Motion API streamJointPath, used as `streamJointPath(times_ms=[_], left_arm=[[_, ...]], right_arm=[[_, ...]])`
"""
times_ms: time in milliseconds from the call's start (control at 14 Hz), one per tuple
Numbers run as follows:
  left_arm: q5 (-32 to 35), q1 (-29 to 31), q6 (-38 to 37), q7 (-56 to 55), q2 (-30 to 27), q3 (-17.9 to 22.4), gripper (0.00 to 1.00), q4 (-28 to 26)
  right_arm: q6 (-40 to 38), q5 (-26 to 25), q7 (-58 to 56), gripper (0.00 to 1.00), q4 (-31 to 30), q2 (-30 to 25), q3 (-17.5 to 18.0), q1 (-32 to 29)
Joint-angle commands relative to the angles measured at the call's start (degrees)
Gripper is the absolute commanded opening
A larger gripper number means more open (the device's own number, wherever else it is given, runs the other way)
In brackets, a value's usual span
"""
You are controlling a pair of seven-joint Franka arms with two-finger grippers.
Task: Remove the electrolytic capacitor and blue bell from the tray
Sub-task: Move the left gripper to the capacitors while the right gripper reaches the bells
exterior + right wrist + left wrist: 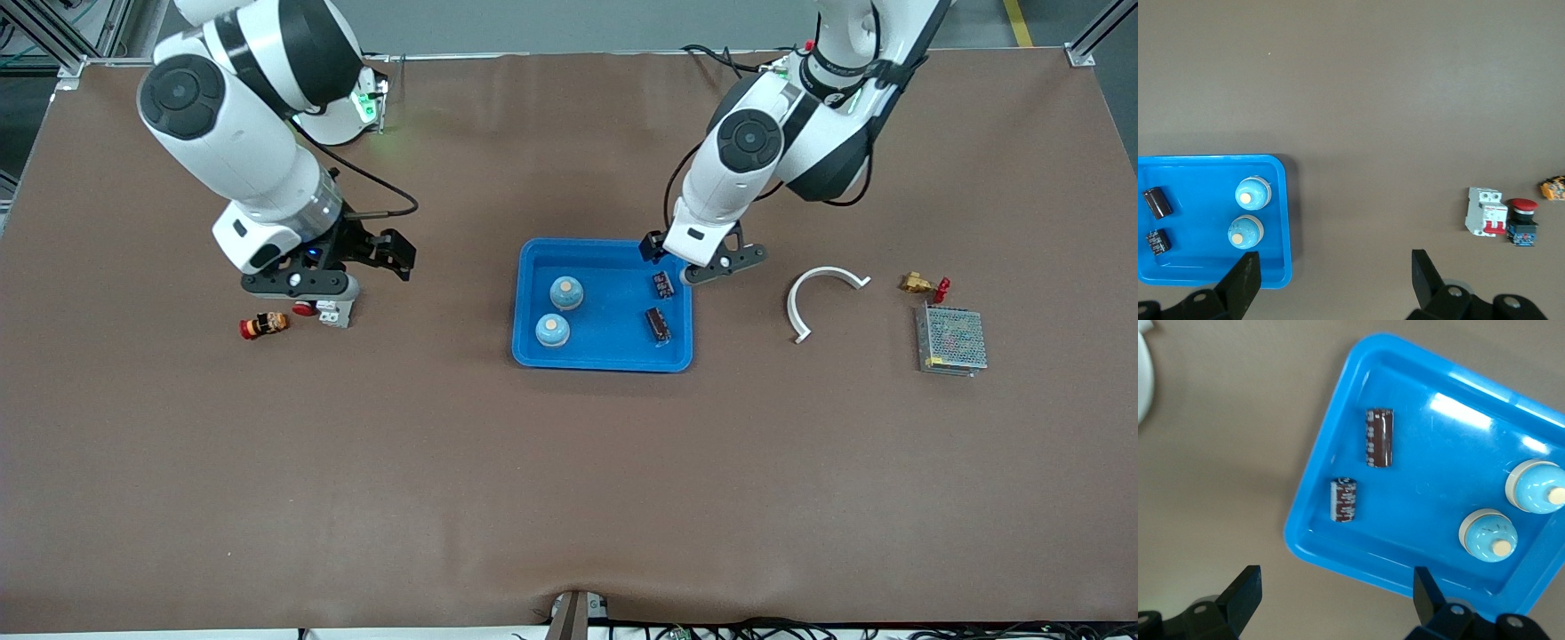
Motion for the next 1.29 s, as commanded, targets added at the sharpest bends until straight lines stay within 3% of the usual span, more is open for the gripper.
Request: streamJointPath(times_ms=[0, 215, 787, 1217], left_arm=[[4.94, -1.84, 2.79, -5.23, 4.09, -0.15, 0.92, -0.16], [10.59, -2.99, 6.99, -14.01, 8.67, -0.15, 0.73, 0.28], [20.87, -3.43, 8.07, -15.45, 15.26, -0.06, 0.66, 1.60], [23.52, -3.43, 7.98, -15.45, 17.73, 0.21, 0.61, 2.65]], right_arm=[[4.68, 0.09, 1.56, 1.00, -2.53, 0.88, -0.50, 1.89], [9.62, 0.09, 2.88, 1.00, -5.18, 1.75, -0.50, 3.48], [17.36, -1.66, 11.15, 1.00, -4.83, 9.22, -0.59, 10.68], [21.14, -1.75, 13.17, 1.00, -4.65, 13.35, -0.59, 13.68]])
